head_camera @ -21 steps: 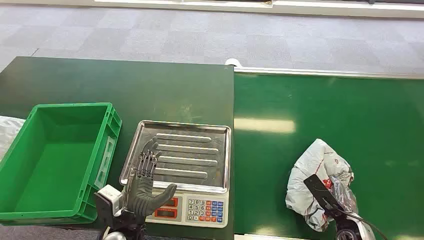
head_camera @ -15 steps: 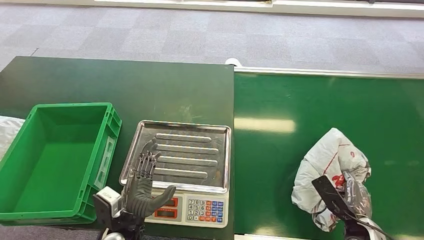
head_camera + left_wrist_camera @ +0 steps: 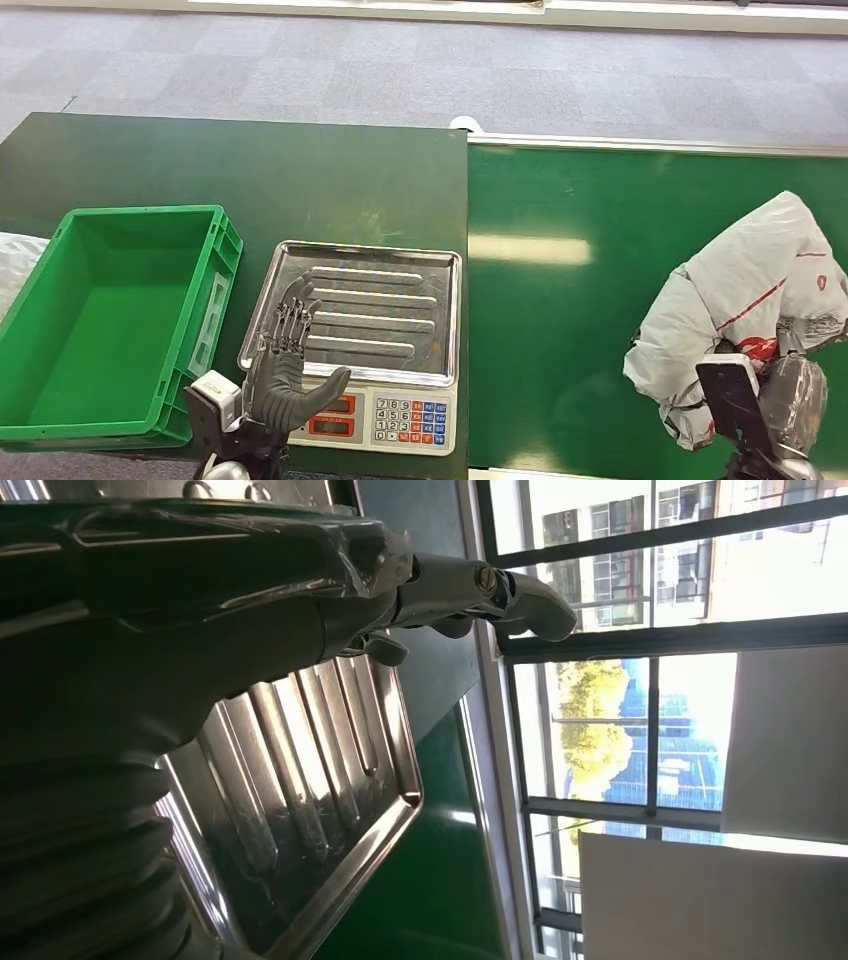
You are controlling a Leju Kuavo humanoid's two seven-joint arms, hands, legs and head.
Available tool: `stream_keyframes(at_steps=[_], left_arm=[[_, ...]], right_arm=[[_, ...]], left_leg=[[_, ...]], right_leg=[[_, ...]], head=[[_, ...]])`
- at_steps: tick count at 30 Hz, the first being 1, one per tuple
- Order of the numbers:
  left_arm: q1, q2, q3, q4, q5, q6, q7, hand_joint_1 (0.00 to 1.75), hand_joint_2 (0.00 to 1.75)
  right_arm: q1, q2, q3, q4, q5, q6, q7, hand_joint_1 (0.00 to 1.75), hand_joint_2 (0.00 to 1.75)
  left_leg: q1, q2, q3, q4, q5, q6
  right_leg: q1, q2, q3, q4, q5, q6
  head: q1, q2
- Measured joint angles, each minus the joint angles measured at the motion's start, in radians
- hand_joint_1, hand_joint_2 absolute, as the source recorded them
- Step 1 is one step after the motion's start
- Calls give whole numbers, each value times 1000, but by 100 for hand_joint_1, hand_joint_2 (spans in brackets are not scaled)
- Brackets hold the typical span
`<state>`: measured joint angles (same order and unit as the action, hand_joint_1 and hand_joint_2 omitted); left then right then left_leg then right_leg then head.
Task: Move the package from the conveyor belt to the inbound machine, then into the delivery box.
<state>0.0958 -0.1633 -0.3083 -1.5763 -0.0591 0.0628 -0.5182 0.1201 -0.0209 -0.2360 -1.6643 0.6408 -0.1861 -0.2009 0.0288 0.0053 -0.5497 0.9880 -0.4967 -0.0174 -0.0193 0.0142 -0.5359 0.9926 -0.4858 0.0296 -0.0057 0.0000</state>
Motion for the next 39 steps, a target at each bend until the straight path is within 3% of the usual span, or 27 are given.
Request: stream_keyframes(at_steps=[5,9,13,18,25,32,39], left_arm=[[-5,-2,7,0,-7,4,-4,0,175],[-18,-2,20,-2,-29,17,-20,0,175],[-64,0,36,-9,-39,32,-25,0,175],[-104,6,44,-31,-39,58,-25,0,175],[-121,13,44,-75,-35,93,-47,0,175],[-164,10,4,-107,-18,101,-47,0,175],[-204,6,-31,-117,1,113,-35,0,175]], right_arm=[[-5,9,25,-30,-17,6,-19,175,175],[-65,32,72,-7,-8,84,12,175,175],[-212,75,147,121,-35,208,30,175,175],[-370,108,229,305,-55,259,23,175,175],[-497,143,321,493,-105,356,-41,175,175],[-623,219,441,677,-214,500,-126,175,175],[-683,272,548,750,-254,530,-131,175,175]], left_leg=[[0,0,0,0,0,0],[0,2,0,0,1,0],[0,1,0,0,4,-2],[0,-1,-1,0,6,-2],[0,-1,-4,0,6,-2],[0,-1,-3,0,6,-3],[0,-2,0,0,8,-2]], right_leg=[[0,0,0,0,0,0],[0,1,0,1,0,0],[0,0,0,2,2,-1],[0,-1,-1,3,2,-1],[0,-1,-4,3,2,-1],[0,-2,-5,4,2,-1],[0,-2,-6,4,2,-1]], head=[[0,0],[0,0],[0,0],[0,0],[0,0],[0,0],[0,0]])
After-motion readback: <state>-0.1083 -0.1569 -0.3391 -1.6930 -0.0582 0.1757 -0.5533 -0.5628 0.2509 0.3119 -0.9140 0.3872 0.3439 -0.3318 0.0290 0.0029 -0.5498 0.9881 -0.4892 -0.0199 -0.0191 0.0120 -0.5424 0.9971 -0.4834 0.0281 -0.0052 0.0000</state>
